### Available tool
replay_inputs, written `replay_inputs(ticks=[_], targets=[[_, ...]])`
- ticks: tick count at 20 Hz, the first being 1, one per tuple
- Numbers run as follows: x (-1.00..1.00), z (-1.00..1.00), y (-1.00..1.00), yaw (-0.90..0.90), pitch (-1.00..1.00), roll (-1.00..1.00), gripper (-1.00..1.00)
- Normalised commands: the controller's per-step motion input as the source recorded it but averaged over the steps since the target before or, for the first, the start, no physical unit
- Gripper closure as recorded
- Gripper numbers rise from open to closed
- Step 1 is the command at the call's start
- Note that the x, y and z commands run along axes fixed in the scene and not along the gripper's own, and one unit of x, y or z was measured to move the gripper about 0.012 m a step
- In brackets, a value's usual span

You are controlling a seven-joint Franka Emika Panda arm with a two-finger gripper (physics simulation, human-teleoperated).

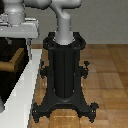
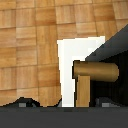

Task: Open the door by pressing down and pulling on the handle.

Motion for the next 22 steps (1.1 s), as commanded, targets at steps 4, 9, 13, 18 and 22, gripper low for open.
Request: replay_inputs(ticks=[4, 9, 13, 18, 22], targets=[[0.00, 0.00, 0.00, 0.00, 0.00, 0.00, -1.00], [-0.60, 0.00, 0.00, 0.00, 0.00, 0.00, -1.00], [0.00, 0.00, 0.00, 0.00, 0.00, 0.00, -1.00], [0.00, 0.00, 0.00, 0.00, 0.00, 0.00, -1.00], [0.00, -0.50, 0.00, 0.00, 0.00, 0.00, -1.00]])
